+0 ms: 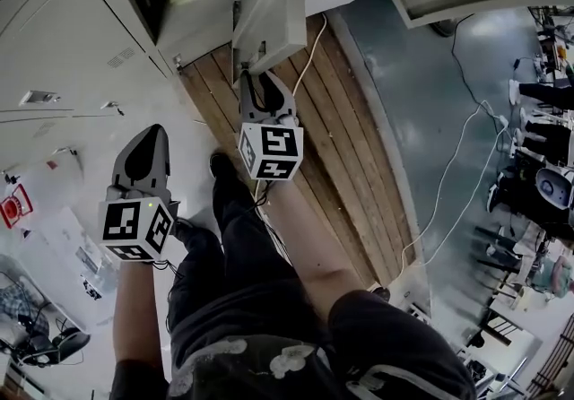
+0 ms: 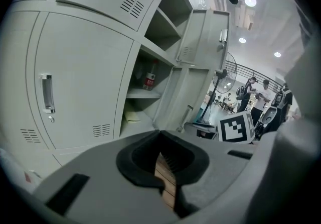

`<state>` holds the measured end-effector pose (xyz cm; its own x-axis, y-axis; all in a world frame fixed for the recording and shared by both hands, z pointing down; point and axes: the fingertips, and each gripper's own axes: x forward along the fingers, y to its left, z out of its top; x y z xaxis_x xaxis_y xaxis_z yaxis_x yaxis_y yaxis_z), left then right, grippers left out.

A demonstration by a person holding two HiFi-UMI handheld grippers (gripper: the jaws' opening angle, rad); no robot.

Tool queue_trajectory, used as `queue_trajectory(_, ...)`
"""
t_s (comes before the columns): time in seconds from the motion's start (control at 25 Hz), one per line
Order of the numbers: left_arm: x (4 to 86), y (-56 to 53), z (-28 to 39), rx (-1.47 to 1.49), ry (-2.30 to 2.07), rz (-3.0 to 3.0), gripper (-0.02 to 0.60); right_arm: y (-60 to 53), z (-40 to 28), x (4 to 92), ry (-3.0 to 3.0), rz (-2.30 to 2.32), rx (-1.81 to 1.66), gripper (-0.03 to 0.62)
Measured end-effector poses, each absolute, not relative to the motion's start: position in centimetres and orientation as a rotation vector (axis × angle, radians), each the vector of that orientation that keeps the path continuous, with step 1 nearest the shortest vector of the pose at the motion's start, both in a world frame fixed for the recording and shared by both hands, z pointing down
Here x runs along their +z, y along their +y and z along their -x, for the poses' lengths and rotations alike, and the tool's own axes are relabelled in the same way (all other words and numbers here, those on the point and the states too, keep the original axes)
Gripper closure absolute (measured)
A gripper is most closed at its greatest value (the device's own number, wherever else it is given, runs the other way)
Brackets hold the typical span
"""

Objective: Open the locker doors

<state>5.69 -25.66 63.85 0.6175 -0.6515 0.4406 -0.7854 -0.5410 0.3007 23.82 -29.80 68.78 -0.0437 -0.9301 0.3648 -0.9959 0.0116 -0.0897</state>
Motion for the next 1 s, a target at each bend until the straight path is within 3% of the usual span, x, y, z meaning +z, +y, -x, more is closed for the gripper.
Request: queue_trajectory(1.0, 64.3, -25.2, -11.5, 0.407, -1.038, -2.417, 0.572, -29.5, -35.5, 69.1, -1.946, -2.165, 0.448, 0.485)
